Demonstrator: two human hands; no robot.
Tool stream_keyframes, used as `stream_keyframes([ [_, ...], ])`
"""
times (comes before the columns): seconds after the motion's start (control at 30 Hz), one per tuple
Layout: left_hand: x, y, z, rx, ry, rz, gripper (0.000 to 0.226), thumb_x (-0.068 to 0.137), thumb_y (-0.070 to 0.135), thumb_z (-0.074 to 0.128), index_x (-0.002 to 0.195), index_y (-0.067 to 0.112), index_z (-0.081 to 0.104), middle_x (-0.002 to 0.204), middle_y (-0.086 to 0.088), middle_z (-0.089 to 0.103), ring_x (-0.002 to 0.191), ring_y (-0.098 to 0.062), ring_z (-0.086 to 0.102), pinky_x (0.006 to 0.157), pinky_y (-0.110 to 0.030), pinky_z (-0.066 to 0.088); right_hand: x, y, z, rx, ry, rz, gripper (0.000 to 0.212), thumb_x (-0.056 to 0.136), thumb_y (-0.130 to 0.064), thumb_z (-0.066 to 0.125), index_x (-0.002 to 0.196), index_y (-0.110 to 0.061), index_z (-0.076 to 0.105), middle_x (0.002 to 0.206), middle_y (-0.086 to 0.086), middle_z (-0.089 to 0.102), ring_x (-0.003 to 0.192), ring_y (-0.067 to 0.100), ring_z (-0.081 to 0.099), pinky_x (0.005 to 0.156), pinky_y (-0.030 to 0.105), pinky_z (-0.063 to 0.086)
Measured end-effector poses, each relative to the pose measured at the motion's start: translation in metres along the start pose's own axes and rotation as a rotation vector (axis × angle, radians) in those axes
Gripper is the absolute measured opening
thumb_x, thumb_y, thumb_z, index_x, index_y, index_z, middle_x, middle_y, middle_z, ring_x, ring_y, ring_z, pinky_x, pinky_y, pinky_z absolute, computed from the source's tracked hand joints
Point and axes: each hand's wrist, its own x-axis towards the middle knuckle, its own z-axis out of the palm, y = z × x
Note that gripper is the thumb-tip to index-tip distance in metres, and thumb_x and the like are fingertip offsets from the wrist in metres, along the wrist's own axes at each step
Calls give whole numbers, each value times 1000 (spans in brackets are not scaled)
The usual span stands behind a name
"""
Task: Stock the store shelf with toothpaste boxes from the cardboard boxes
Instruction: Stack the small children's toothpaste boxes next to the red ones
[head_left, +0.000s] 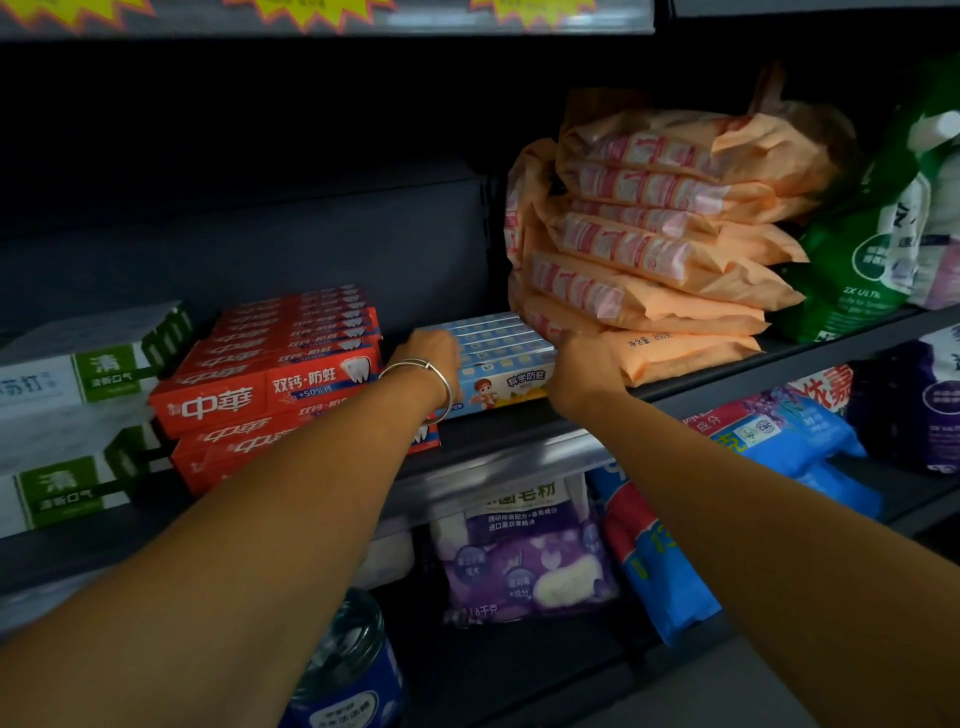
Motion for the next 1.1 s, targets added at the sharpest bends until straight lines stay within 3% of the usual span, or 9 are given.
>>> stream_keyframes([
  [0.17, 10, -3, 8, 12, 6, -31, 46, 77, 25, 76, 115, 4, 62, 118, -12, 60, 104, -27, 60, 85, -32, 50, 3, 1, 5, -13, -29, -17, 30, 91, -5, 51, 120, 1, 53, 121, 19, 58, 110, 30, 57, 83, 31, 47],
  [0.43, 21, -5, 14, 66, 10, -104, 70, 69, 35, 81, 123, 3, 50, 125, -17, 48, 108, -27, 52, 84, -29, 45, 3, 2, 8, 39, -15, 6, 33, 91, -8, 54, 122, 2, 51, 123, 20, 56, 112, 31, 56, 86, 32, 46],
  [0.6, 23, -2, 16, 57, 51, -79, 53, 67, 22, 84, 109, 3, 58, 114, -15, 57, 104, -31, 58, 80, -35, 50, 2, 2, 10, 35, 27, 16, 31, 92, -8, 52, 121, 1, 53, 122, 20, 56, 112, 31, 55, 87, 32, 46],
  [0.8, 20, 2, 16, 33, 73, -84, 50, 71, 17, 81, 111, 3, 56, 111, -15, 62, 100, -32, 62, 69, -33, 47, -2, 1, 11, 61, 42, 18, 30, 90, -4, 51, 120, -1, 57, 121, 19, 57, 111, 32, 56, 85, 34, 48],
  [1.1, 14, 5, 13, -35, 69, -96, 46, 76, 14, 77, 115, 0, 56, 116, -17, 60, 105, -31, 60, 79, -34, 50, -5, -1, 15, -17, 23, 5, 26, 91, -7, 48, 115, -3, 58, 116, 17, 61, 109, 31, 57, 86, 36, 47],
])
